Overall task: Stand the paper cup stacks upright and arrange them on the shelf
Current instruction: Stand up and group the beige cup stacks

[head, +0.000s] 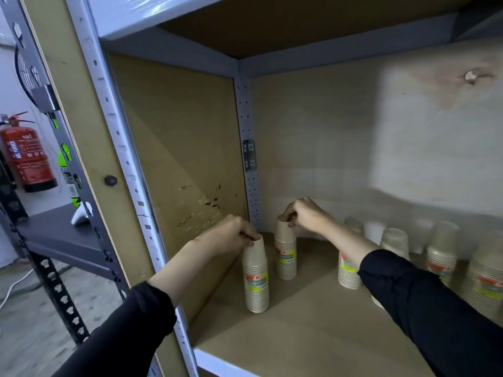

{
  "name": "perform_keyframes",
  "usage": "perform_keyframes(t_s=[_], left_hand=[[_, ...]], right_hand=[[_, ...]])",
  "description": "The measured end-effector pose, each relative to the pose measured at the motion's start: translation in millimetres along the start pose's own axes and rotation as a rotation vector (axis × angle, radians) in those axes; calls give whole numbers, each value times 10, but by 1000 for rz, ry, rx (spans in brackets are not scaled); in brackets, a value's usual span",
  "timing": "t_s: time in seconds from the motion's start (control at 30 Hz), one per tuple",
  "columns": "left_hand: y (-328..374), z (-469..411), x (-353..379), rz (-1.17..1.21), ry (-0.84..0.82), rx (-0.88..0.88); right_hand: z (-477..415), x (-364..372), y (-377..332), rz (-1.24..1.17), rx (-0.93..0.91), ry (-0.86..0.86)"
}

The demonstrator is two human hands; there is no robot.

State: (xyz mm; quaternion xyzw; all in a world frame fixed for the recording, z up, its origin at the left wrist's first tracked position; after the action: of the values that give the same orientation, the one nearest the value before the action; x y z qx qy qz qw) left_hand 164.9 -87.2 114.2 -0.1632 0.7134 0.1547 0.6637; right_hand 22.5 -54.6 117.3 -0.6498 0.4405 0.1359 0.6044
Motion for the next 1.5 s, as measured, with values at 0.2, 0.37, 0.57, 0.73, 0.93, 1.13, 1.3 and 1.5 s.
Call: perform_keyframes(t_s=[0.2, 0.37, 0.57, 0.73, 0.93, 1.13, 1.3, 1.5], left_hand=[[-48, 36, 3, -4, -13, 34], [-53, 51, 7, -2, -7, 7], [-15, 47, 11, 7, 7, 9], [-53, 69, 1, 15, 7, 3], [-39, 47, -5, -6, 9, -12], [149, -36, -157, -41, 103, -9], [580, -216, -312, 8, 236, 46], [1163, -554, -236, 120, 293, 62]], right_hand=[[-11, 66, -93, 53, -48, -80], [-3, 90, -95, 102, -24, -75], [-20, 178, -110, 134, 25, -15], [-45, 131, -82, 48, 63, -26], [-30, 136, -111, 29, 28, -76], [120, -23, -122, 113, -7, -69], [409, -487, -68, 159, 1, -3], [992, -1213, 277, 154, 69, 185]])
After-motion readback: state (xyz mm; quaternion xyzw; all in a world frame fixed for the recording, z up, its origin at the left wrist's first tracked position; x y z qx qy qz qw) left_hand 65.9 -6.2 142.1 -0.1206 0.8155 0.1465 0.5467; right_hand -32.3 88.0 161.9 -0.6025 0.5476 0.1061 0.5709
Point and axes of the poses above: each hand's wrist, its own z-axis away from the middle knuckle, its own x-axis out of the palm, y = z × x, the point moved 9 cm from there along -z, towards the middle knuckle, and after that the axes turned 15 degrees about -z, right-handed, at the moved point
